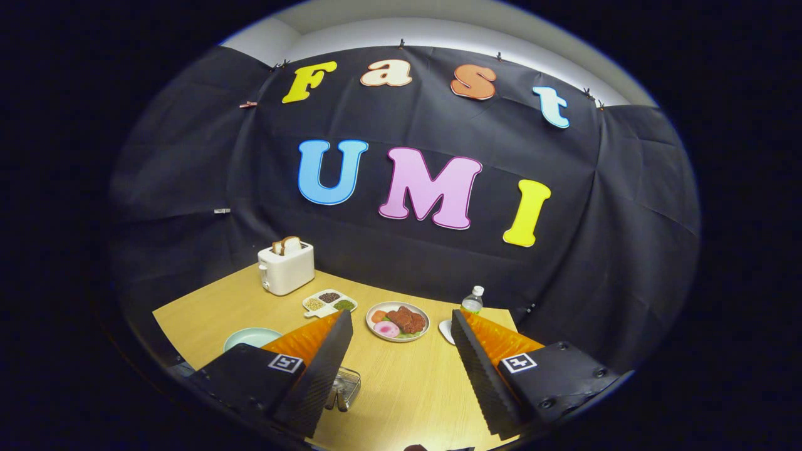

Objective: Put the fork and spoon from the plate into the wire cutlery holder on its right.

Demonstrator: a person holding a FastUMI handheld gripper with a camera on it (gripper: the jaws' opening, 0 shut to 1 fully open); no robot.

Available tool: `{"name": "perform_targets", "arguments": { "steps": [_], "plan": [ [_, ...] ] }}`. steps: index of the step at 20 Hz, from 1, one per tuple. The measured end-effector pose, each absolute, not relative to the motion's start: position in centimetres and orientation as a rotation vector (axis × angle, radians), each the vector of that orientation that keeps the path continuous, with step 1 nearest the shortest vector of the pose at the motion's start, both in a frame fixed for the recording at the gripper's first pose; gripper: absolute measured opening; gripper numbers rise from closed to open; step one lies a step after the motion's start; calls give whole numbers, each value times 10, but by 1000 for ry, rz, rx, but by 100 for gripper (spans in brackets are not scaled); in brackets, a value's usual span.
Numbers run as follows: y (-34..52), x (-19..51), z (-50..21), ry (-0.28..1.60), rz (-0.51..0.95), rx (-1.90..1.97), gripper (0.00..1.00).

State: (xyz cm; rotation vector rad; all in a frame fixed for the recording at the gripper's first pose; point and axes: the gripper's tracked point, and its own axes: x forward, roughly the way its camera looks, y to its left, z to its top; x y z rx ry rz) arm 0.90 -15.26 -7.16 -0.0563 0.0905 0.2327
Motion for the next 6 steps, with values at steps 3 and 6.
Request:
{"name": "perform_targets", "arguments": {
  "steps": [3, 6],
  "plan": [
    [-158, 7, -73, 91, 235, -42, 99],
    [-161, 12, -71, 90, 231, -36, 98]
  ]
}}
